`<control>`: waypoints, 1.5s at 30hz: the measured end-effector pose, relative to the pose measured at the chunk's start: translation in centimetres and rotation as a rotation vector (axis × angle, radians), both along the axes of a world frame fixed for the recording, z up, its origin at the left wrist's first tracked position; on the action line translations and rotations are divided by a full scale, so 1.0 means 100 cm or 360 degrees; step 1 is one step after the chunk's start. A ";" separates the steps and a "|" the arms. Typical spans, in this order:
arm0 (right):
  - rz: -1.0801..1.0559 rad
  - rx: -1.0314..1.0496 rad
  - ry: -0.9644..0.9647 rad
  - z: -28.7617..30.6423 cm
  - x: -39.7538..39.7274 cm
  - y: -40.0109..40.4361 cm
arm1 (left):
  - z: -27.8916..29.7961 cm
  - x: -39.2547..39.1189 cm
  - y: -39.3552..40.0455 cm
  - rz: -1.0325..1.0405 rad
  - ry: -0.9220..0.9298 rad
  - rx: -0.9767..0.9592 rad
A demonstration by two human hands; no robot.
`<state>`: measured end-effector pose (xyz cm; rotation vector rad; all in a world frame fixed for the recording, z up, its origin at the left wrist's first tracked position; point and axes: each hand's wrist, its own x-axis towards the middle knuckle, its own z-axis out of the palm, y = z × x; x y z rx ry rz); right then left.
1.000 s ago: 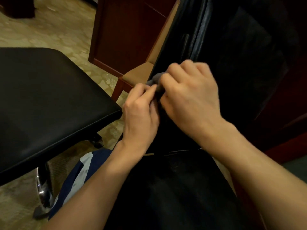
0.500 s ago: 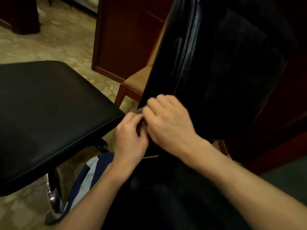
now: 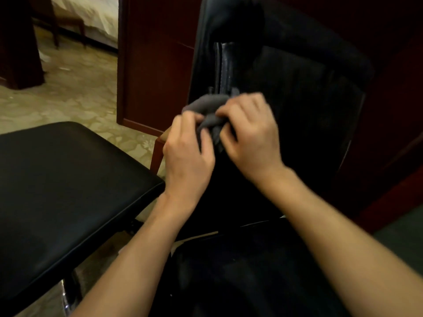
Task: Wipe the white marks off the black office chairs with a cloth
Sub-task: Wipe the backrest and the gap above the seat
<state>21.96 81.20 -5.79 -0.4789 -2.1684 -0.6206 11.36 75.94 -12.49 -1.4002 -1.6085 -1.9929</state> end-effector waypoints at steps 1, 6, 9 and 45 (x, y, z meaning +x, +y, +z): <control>0.0021 -0.0013 0.0066 -0.018 0.002 -0.004 | -0.012 -0.001 -0.004 -0.0027 0.0025 -0.0031; 0.0099 -0.0191 0.0302 -0.083 0.004 -0.023 | -0.064 0.000 -0.022 -0.0134 0.0037 -0.0151; 0.0058 -0.0311 0.0305 -0.127 0.012 -0.037 | -0.105 0.004 -0.033 -0.0176 0.0071 -0.0271; -0.0789 -0.0863 0.0262 -0.115 0.152 0.066 | -0.051 0.105 0.112 -0.0752 0.0830 -0.0900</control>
